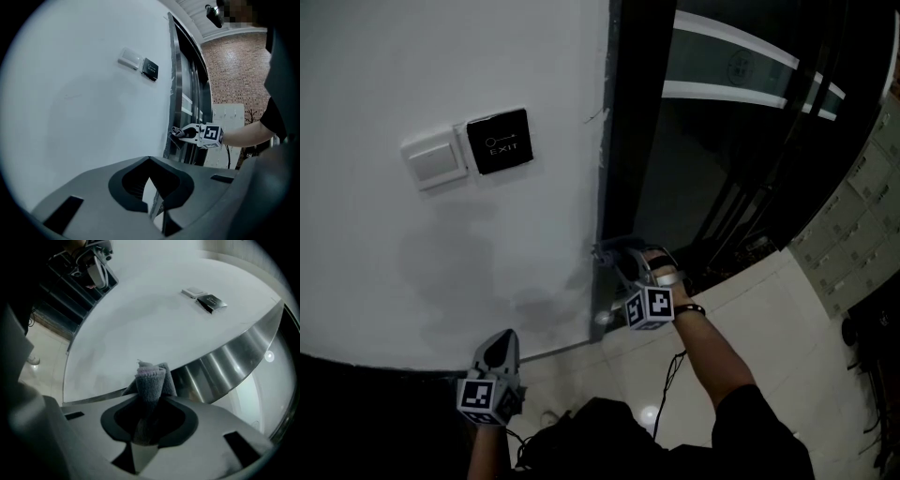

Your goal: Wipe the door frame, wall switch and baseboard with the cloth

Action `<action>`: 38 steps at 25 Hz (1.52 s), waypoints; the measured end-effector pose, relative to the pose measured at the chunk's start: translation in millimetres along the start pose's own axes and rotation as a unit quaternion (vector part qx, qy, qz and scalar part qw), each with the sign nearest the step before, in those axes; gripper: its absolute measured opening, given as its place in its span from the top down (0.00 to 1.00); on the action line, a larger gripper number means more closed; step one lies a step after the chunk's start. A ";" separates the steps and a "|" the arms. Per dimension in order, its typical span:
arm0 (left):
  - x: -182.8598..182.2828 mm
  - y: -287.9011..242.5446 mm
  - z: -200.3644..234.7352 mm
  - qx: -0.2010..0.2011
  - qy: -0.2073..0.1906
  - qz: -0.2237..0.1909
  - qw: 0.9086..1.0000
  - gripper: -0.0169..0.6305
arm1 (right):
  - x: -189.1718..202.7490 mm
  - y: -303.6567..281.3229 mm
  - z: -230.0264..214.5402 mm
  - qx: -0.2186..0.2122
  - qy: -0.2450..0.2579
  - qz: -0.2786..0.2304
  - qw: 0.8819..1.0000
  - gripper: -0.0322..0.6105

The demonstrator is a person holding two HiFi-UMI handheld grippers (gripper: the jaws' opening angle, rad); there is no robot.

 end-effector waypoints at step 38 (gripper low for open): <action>36.8 -6.4 -4.2 -0.053 0.028 0.053 0.997 0.97 | 43.3 -18.1 136.7 -0.162 -0.020 0.049 0.985 0.80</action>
Point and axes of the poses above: the fingertips, and each gripper's own axes: y backward along the fingers, z to its left, x out of its underside, the point moved 2 cm from there along y, backward along the fingers, and after that the axes turned 9 degrees about x, right-handed, at the moved point
